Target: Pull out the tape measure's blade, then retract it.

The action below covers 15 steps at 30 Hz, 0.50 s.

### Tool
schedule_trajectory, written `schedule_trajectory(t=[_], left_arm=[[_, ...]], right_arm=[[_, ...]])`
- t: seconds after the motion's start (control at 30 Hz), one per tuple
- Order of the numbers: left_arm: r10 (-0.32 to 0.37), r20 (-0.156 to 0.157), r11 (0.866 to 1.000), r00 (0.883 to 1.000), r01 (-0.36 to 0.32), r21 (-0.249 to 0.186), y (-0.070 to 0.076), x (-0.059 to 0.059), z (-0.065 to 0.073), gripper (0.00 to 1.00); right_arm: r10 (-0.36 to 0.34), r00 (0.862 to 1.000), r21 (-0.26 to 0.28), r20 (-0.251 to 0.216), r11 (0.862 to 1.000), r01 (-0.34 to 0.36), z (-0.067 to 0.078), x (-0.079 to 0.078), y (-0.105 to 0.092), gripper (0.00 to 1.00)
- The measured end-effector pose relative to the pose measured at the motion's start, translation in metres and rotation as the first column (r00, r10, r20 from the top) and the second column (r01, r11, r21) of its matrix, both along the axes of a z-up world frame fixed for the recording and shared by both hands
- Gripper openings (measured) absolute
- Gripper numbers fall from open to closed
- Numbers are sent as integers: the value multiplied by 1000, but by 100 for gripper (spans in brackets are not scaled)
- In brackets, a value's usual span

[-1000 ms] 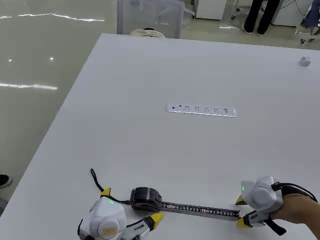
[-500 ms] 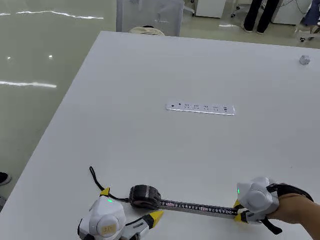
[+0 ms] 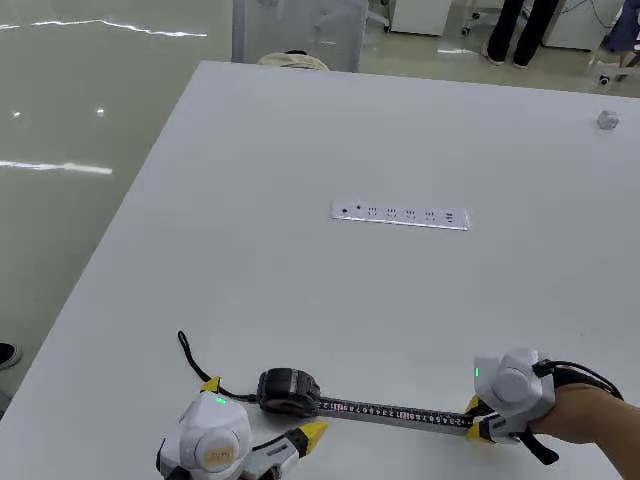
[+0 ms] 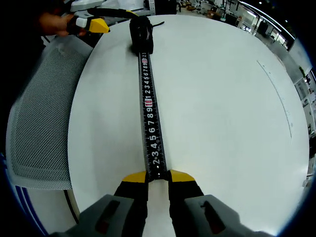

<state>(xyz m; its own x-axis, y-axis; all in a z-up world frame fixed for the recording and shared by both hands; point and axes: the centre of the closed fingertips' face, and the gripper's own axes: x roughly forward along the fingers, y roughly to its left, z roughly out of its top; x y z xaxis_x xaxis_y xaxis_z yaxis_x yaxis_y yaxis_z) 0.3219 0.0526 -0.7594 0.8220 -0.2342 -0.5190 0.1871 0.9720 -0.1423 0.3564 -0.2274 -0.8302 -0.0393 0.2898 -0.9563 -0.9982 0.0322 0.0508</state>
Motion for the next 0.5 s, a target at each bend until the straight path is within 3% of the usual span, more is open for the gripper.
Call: schedule_trajectory(t=[0.1, 0.37, 0.5], left_arm=[[4, 0, 1000, 1000, -4, 4, -3, 1, -3, 100], [42, 52, 999, 998, -43, 22, -5, 12, 4, 100], [63, 51, 998, 997, -64, 19, -3, 15, 3, 100]], right_arm=[[6, 1000, -24, -4, 1000, -6, -2, 1, 0, 15], [-6, 1000, -30, -9, 1000, 6, -2, 1, -2, 15], [-22, 1000, -54, -10, 998, 22, -3, 2, -1, 15]])
